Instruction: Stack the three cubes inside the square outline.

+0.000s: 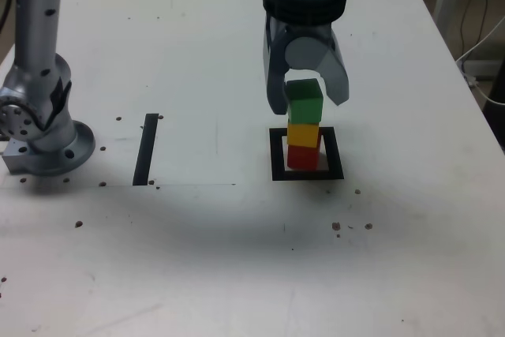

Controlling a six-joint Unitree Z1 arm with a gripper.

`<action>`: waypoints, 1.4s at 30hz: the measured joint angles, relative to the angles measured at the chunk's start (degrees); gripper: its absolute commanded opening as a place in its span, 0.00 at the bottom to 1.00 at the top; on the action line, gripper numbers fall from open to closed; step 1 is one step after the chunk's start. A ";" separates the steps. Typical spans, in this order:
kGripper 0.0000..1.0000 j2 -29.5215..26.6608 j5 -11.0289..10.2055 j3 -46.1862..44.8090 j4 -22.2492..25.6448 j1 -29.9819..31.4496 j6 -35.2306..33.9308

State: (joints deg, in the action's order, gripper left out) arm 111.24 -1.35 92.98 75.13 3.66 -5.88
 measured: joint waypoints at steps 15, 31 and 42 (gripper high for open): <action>1.00 -7.01 -0.08 -0.37 3.34 1.01 0.50; 1.00 -26.37 0.82 -20.87 6.69 1.36 5.09; 1.00 -31.83 -2.00 -40.60 0.46 0.82 5.34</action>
State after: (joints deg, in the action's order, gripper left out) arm 79.41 -3.35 52.38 75.59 4.48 -0.53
